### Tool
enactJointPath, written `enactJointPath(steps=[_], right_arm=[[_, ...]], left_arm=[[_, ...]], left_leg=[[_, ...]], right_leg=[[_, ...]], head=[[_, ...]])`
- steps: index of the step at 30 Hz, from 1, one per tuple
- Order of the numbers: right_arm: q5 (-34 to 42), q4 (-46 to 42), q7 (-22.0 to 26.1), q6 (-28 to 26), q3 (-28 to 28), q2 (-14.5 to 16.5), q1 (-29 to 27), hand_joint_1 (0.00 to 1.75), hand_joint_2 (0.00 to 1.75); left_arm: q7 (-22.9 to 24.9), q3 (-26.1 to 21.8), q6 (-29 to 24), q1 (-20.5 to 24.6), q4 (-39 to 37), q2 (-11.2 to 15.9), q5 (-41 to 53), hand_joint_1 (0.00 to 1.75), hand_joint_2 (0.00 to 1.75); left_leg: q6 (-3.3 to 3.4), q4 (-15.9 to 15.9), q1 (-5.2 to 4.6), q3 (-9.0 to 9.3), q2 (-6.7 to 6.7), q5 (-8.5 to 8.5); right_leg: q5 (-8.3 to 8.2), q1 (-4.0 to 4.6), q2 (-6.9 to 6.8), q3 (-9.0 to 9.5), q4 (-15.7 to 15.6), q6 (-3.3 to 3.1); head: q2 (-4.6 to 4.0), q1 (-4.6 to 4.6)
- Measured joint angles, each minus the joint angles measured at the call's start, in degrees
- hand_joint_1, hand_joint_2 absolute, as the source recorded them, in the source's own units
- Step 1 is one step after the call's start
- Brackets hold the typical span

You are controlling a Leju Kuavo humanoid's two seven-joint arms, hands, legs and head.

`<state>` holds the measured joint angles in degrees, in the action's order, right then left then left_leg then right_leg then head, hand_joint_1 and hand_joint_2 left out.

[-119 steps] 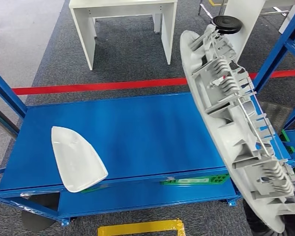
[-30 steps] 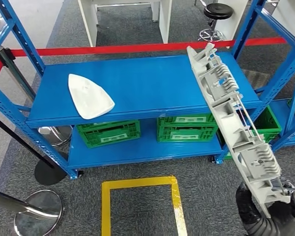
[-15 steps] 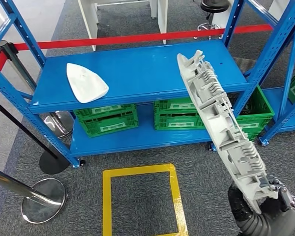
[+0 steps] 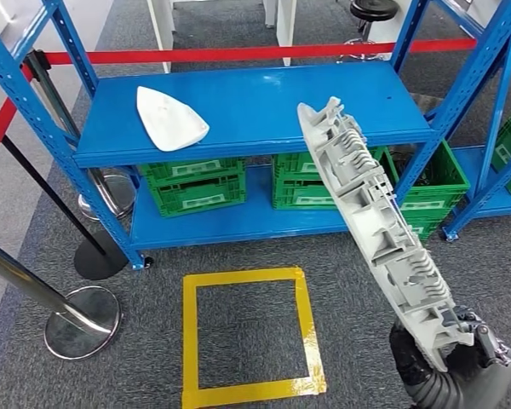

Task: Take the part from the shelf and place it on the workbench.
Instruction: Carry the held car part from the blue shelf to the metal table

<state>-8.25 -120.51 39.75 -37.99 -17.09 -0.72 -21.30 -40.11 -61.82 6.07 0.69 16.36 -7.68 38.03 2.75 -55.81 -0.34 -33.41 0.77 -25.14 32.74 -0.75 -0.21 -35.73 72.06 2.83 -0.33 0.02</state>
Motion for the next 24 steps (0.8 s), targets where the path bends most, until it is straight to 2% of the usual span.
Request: enactJointPath(steps=[1,2,3,4,5,6,7,8,9,11,12,13,14,15,16,17,18,19,20,22,23,24], right_arm=[[0.08,0.09,-0.01,0.03,-0.02,-0.02,0.07,1.75,1.75],[0.14,0.14,-0.02,0.06,-0.04,-0.02,0.18,1.75,1.75],[0.19,0.18,-0.03,0.09,-0.08,-0.03,0.30,1.75,1.75],[0.21,0.21,-0.02,0.11,-0.11,-0.03,0.36,1.75,1.75],[0.22,0.25,-0.01,0.13,-0.14,-0.04,0.38,1.75,1.75],[0.23,0.30,-0.01,0.13,-0.15,-0.05,0.38,1.75,1.75],[0.23,0.35,0.00,0.14,-0.16,-0.07,0.38,1.75,1.75],[0.24,0.39,-0.01,0.14,-0.16,-0.08,0.41,1.75,1.75],[0.25,0.42,-0.01,0.15,-0.17,-0.09,0.43,1.75,1.75],[0.26,0.46,-0.01,0.17,-0.18,-0.10,0.45,1.75,1.75],[0.28,0.48,-0.01,0.19,-0.19,-0.10,0.46,1.75,1.75],[0.31,0.50,-0.01,0.22,-0.19,-0.11,0.47,1.75,1.75],[0.35,0.53,-0.02,0.24,-0.20,-0.11,0.48,1.75,1.75],[0.39,0.55,-0.02,0.27,-0.20,-0.11,0.48,1.75,1.75],[0.41,0.57,-0.03,0.30,-0.20,-0.11,0.48,1.75,1.75],[0.43,0.58,-0.03,0.34,-0.20,-0.11,0.51,1.75,1.75],[0.44,0.58,-0.03,0.38,-0.21,-0.11,0.59,1.75,1.75],[0.46,0.60,-0.03,0.43,-0.22,-0.11,0.70,1.75,1.75],[0.49,0.62,-0.02,0.48,-0.25,-0.11,0.81,1.75,1.75],[0.54,0.67,-0.02,0.56,-0.30,-0.12,0.96,1.75,1.75],[0.56,0.70,-0.02,0.57,-0.32,-0.13,0.99,1.75,1.75],[0.56,0.73,-0.01,0.58,-0.34,-0.14,1.05,1.75,1.75]], left_arm=[[0.00,-0.02,-0.03,0.00,-0.02,-0.01,0.02,0.00,0.00],[0.00,-0.03,-0.07,0.00,-0.03,-0.01,0.07,0.00,0.00],[0.00,-0.06,-0.11,-0.04,-0.04,-0.02,0.13,0.00,0.00],[0.00,-0.10,-0.16,-0.08,-0.06,-0.01,0.19,0.00,0.00],[0.00,-0.18,-0.19,-0.13,-0.08,-0.01,0.22,0.00,0.00],[0.00,-0.29,-0.21,-0.19,-0.09,0.03,0.24,0.00,0.00],[0.00,-0.43,-0.24,-0.22,-0.11,0.11,0.24,0.00,0.00],[0.00,-0.58,-0.27,-0.29,-0.14,0.16,0.24,0.00,0.00],[0.00,-0.72,-0.31,-0.37,-0.18,0.20,0.24,0.00,0.00],[0.00,-0.90,-0.42,-0.43,-0.26,0.18,0.23,0.00,0.00],[0.00,-0.95,-0.48,-0.41,-0.29,0.16,0.22,0.00,0.00],[0.00,-1.00,-0.54,-0.38,-0.31,0.16,0.21,0.00,0.00],[0.00,-1.06,-0.57,-0.35,-0.31,0.17,0.21,0.00,0.00],[0.00,-1.14,-0.60,-0.35,-0.32,0.17,0.20,0.00,0.00],[0.00,-1.22,-0.60,-0.35,-0.32,0.19,0.20,0.00,0.00],[0.00,-1.30,-0.60,-0.36,-0.32,0.23,0.20,0.00,0.00],[-0.01,-1.36,-0.61,-0.34,-0.32,0.27,0.21,0.00,0.00],[-0.01,-1.42,-0.61,-0.35,-0.32,0.32,0.21,0.00,0.00],[-0.01,-1.50,-0.62,-0.37,-0.32,0.38,0.22,0.00,0.00],[-0.01,-1.66,-0.62,-0.42,-0.32,0.40,0.22,0.00,0.00],[0.00,-1.72,-0.62,-0.39,-0.33,0.39,0.22,0.00,0.00],[0.01,-1.75,-0.62,-0.35,-0.34,0.37,0.22,0.00,0.00]], left_leg=[[-0.19,-0.49,0.00,-0.94,-0.01,0.46],[-0.42,-1.02,-0.08,-1.78,-0.03,0.87],[-0.68,-1.47,-0.15,-2.43,-0.03,1.33],[-0.92,-1.77,-0.21,-2.91,-0.04,1.85],[-1.17,-1.85,-0.22,-3.23,-0.03,2.41],[-1.44,-1.81,-0.19,-3.42,-0.06,2.96],[-1.76,-1.95,-0.10,-3.66,-0.15,2.81],[-2.15,-2.66,0.00,-3.93,-0.26,1.64],[-2.56,-4.36,0.11,-4.32,-0.37,-0.57],[-3.23,-10.89,0.42,-5.44,-0.47,-6.63],[-3.44,-14.51,0.53,-5.87,-0.47,-8.69],[-3.54,-17.09,0.59,-5.86,-0.47,-9.42],[-3.52,-17.79,0.61,-5.09,-0.48,-8.86],[-3.36,-16.35,0.60,-3.39,-0.50,-7.43],[-3.05,-13.08,0.56,-0.93,-0.55,-5.84],[-2.60,-8.96,0.45,1.84,-0.65,-5.05],[-2.20,-5.04,0.33,4.18,-0.75,-4.76],[-1.89,-2.30,0.15,5.59,-0.84,-4.92],[-1.64,-0.86,-0.05,6.14,-0.90,-5.22],[-1.14,0.16,-0.18,5.83,-0.81,-4.47],[-0.75,0.57,-0.10,5.61,-0.70,-3.86],[-0.36,0.93,0.03,5.24,-0.58,-3.24]], right_leg=[[-1.37,0.00,-0.01,2.87,-3.31,-0.09],[-1.71,0.05,-0.01,6.22,-7.75,-0.21],[-1.18,0.11,0.00,9.06,-11.93,-0.44],[-0.38,0.22,0.03,10.71,-14.90,-0.66],[0.19,0.39,0.05,11.30,-16.45,-0.95],[0.09,0.40,0.03,10.90,-16.82,-1.34],[-0.36,0.37,-0.07,10.27,-16.77,-1.70],[-0.85,0.28,-0.19,9.85,-16.82,-2.17],[-1.40,0.16,-0.33,9.36,-16.89,-2.62],[-2.47,0.18,-0.49,8.30,-16.73,-3.17],[-3.01,0.22,-0.55,7.62,-16.52,-3.25],[-3.54,0.24,-0.58,6.81,-16.20,-3.22],[-3.99,0.25,-0.60,5.95,-15.81,-3.17],[-4.37,0.25,-0.58,4.97,-15.38,-3.08],[-4.68,0.26,-0.54,4.17,-14.98,-2.98],[-4.94,0.33,-0.54,3.46,-14.62,-2.80],[-5.26,0.36,-0.54,2.95,-14.36,-2.57],[-5.69,0.33,-0.57,2.55,-14.22,-2.24],[-6.19,0.23,-0.62,2.19,-14.24,-1.85],[-6.83,-0.02,-0.60,1.69,-14.45,-1.07],[-6.18,-0.05,-0.50,1.23,-14.14,-0.74],[-4.60,-0.03,-0.34,0.57,-12.78,-0.48]], head=[[0.00,0.01],[0.00,0.04],[0.00,0.04],[0.00,0.05],[0.00,0.07],[0.00,0.05],[0.00,0.09],[0.00,0.03],[0.00,-0.10],[0.00,-0.42],[0.00,-0.50],[0.00,-0.53],[0.00,-0.56],[0.00,-0.59],[0.00,-0.62],[0.00,-0.63],[0.00,-0.61],[0.00,-0.61],[0.00,-0.61],[0.00,-0.64],[0.00,-0.56],[0.00,-0.38]])
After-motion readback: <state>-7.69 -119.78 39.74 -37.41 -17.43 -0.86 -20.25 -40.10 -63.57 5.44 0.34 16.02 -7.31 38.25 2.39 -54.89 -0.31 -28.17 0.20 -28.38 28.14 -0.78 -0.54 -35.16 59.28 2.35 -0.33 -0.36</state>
